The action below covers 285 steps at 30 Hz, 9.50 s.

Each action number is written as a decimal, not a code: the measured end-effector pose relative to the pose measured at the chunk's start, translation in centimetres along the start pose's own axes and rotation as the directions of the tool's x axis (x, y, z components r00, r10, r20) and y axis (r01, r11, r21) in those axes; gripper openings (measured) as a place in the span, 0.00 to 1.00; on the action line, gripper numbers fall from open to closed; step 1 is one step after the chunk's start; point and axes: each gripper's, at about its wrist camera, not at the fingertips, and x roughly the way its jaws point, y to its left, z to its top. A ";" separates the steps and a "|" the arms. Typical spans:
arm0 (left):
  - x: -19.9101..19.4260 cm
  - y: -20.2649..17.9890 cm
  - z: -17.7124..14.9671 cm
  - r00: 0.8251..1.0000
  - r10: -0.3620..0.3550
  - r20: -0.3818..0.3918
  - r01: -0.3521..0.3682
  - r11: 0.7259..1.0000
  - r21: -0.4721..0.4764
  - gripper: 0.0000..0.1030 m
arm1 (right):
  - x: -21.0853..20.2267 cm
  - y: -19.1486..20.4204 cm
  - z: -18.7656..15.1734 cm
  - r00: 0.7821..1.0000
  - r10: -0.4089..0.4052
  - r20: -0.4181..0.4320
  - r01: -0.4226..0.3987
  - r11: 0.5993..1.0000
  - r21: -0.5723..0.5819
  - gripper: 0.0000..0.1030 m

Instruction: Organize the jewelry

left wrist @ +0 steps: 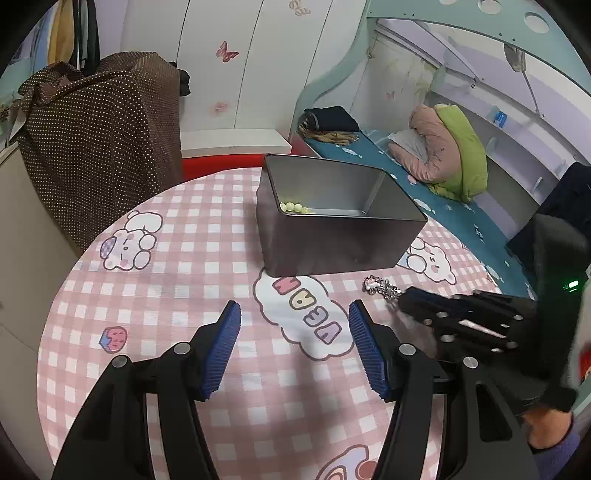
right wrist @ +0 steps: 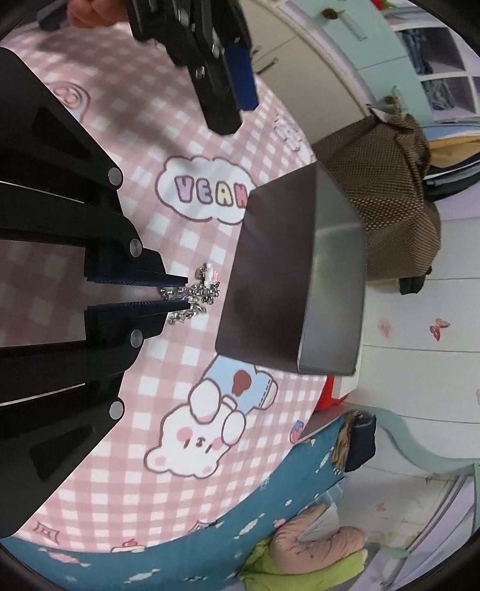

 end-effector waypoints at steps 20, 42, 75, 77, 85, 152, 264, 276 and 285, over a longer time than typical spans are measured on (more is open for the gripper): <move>3.6 -4.4 -0.4 0.997 -0.019 -0.073 0.023 0.999 0.049 0.57 | -5.8 -3.6 0.5 0.996 0.075 0.041 -0.076 0.996 0.047 0.09; 4.5 -3.3 0.0 0.995 -0.013 -0.096 0.013 1.000 0.002 0.57 | 0.2 -2.5 -1.1 1.000 0.007 -0.024 -0.006 1.000 0.020 0.15; 5.1 -7.9 1.5 0.997 0.016 -0.081 -0.003 0.988 0.152 0.10 | -4.0 -7.4 -0.1 0.990 0.104 0.095 -0.116 0.985 0.128 0.15; 3.5 -7.9 1.9 0.999 -0.001 -0.049 0.009 0.988 0.156 0.10 | -5.0 -7.1 0.7 0.987 0.103 0.122 -0.117 0.986 0.117 0.15; -1.2 -6.3 5.8 0.996 -0.051 0.077 0.040 0.990 0.139 0.10 | -8.3 -5.4 5.1 0.967 0.110 0.230 -0.130 0.989 0.071 0.15; -20.3 -9.2 -0.6 0.886 0.049 0.462 -0.103 0.990 0.092 0.75 | -28.9 4.2 -2.4 0.846 -0.198 0.495 0.174 0.980 0.094 0.80; -27.1 -12.4 -5.4 0.743 0.083 0.664 -0.214 0.970 0.118 0.93 | -34.8 7.8 -7.1 0.747 -0.249 0.616 0.215 0.968 0.131 0.86; -27.0 -12.3 -5.4 0.743 0.083 0.664 -0.215 0.969 0.120 0.93 | -34.8 7.7 -7.1 0.747 -0.249 0.617 0.213 0.968 0.132 0.86; -27.0 -12.4 -5.4 0.743 0.083 0.664 -0.215 0.969 0.120 0.93 | -34.7 7.9 -7.2 0.746 -0.249 0.617 0.213 0.968 0.133 0.86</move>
